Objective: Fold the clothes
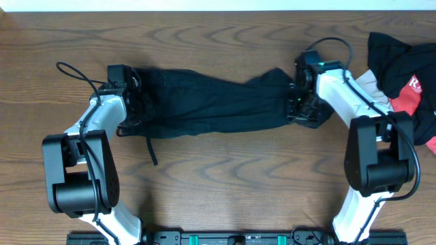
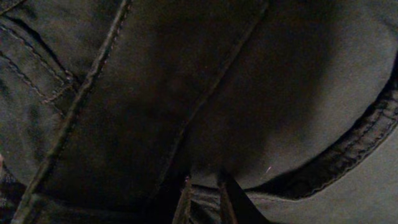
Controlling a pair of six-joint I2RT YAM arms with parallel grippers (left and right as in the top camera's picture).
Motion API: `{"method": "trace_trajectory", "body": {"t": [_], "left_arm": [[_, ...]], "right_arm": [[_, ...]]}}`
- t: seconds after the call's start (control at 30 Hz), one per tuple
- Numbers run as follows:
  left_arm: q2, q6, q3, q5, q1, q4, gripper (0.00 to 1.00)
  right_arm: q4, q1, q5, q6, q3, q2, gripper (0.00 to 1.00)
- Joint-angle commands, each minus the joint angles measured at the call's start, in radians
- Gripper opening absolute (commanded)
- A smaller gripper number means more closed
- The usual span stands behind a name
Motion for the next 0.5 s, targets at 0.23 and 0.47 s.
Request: {"method": "trace_trajectory", "body": {"t": [0.23, 0.47], "left_arm": [[0.021, 0.028, -0.019, -0.076, 0.012, -0.010, 0.19], [0.021, 0.028, -0.019, -0.076, 0.012, -0.009, 0.18]], "right_arm": [[-0.076, -0.134, 0.208, 0.169, 0.028, -0.018, 0.25], [-0.164, -0.122, 0.196, 0.130, 0.141, -0.170, 0.25]]}}
